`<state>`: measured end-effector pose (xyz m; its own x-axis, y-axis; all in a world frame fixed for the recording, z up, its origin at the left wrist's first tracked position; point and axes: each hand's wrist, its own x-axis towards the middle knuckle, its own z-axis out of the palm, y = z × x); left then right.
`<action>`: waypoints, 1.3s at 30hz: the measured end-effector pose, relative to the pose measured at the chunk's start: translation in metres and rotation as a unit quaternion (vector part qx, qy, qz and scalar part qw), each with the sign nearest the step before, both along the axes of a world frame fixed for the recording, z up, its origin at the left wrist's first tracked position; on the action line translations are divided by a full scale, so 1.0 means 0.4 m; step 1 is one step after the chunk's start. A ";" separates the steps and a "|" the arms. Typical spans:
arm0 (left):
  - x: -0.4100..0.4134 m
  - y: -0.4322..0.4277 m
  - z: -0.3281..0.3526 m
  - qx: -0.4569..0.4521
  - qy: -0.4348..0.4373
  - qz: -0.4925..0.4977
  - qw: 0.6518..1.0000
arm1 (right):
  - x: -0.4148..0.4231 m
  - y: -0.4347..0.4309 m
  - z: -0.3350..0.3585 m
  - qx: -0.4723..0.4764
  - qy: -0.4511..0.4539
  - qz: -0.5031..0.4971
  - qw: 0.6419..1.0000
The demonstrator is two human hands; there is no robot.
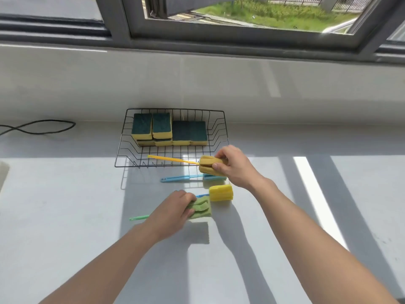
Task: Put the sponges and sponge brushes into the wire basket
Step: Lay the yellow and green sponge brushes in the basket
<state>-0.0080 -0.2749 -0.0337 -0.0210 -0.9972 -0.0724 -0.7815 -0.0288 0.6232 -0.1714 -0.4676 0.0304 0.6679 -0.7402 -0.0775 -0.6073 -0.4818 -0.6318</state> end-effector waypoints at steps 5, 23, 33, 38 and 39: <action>0.072 -0.036 0.074 -0.039 -0.012 0.026 0.999 | 0.095 -0.102 -0.019 -0.003 0.011 0.011 1.000; 0.210 -0.262 0.129 -0.060 -0.065 0.036 0.995 | 0.209 -0.287 -0.201 -0.195 0.165 0.117 0.960; 0.202 -0.428 0.017 0.006 -0.071 0.024 0.997 | 0.181 -0.332 -0.216 -0.195 0.185 0.104 0.958; 0.173 -0.469 -0.029 0.041 -0.036 -0.015 0.998 | 0.181 -0.351 -0.215 -0.168 0.171 0.118 0.964; 0.168 -0.475 -0.036 0.045 -0.034 -0.010 0.998 | 0.181 -0.354 -0.214 -0.160 0.170 0.119 0.965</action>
